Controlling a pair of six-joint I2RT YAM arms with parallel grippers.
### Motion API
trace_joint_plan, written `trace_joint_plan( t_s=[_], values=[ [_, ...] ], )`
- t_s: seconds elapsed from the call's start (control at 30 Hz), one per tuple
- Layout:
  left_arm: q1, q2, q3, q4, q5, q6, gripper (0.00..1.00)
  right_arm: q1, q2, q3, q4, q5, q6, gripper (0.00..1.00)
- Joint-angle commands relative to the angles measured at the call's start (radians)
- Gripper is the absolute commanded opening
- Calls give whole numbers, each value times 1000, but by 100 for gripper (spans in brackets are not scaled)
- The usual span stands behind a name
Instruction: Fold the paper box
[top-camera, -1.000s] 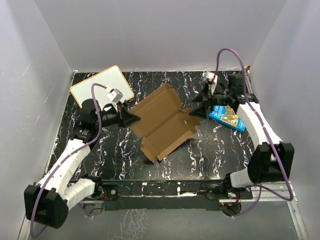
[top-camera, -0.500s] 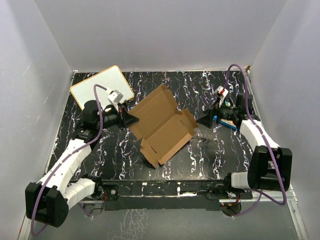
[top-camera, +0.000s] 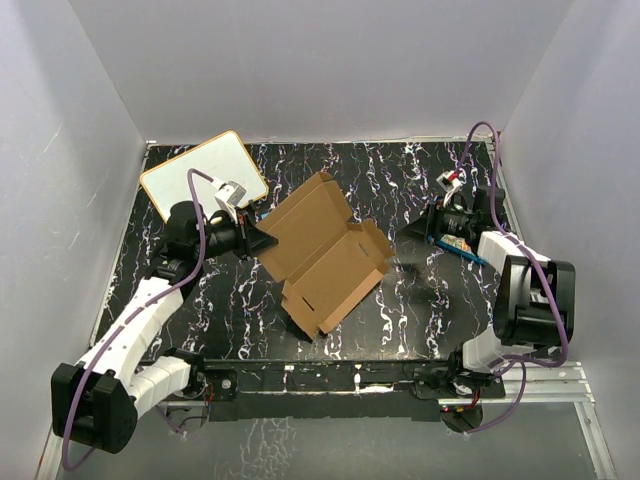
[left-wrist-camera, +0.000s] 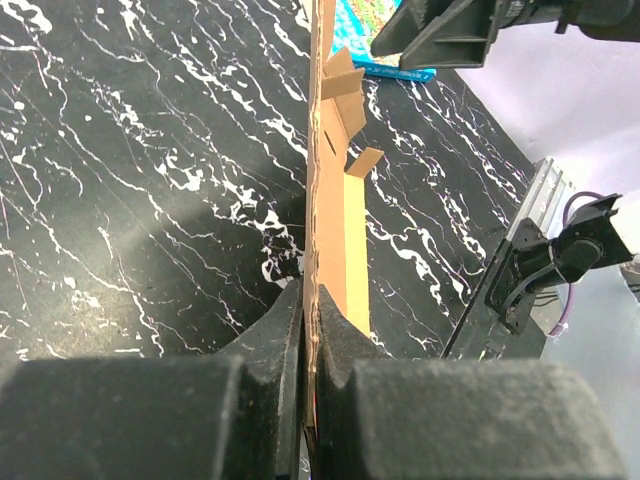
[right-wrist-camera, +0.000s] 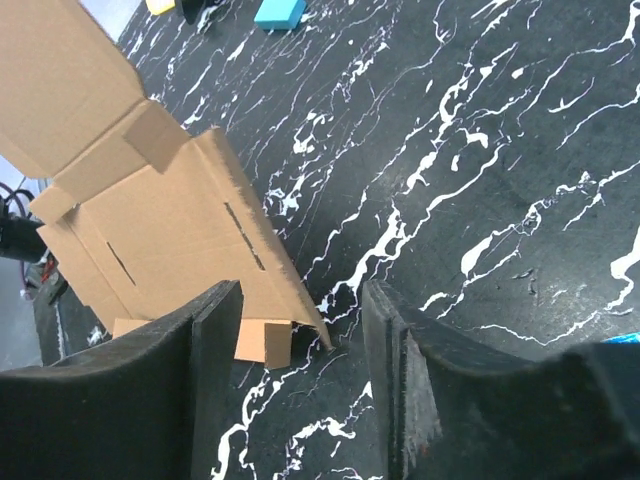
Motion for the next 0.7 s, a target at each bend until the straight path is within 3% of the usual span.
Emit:
trace_joint_plan(
  t_s=[0.0, 0.07, 0.17, 0.33, 0.4, 0.43, 0.47, 0.57, 0.67],
  values=[
    [1, -42, -1, 59, 50, 45, 0, 13, 40, 76, 62, -51, 40, 49],
    [0, -48, 5, 69, 55, 51, 0, 32, 62, 125, -17, -45, -13, 41],
    [-1, -38, 32, 44, 57, 75, 0, 53, 84, 174, -76, -96, -54, 41],
    [0, -24, 80, -15, 58, 113, 0, 59, 71, 182, -125, -231, -150, 65],
    [1, -23, 94, -23, 64, 119, 0, 73, 73, 205, -130, -227, -157, 68],
    [0, -22, 103, -26, 69, 123, 0, 83, 82, 227, -222, -197, -268, 74],
    [1, -20, 111, -30, 73, 126, 0, 96, 95, 256, -244, -186, -268, 74],
    [1, -8, 141, -50, 83, 145, 0, 142, 155, 353, -480, -76, -477, 74],
    [1, 9, 178, -82, 91, 170, 0, 166, 191, 395, -495, -7, -488, 73]
  ],
)
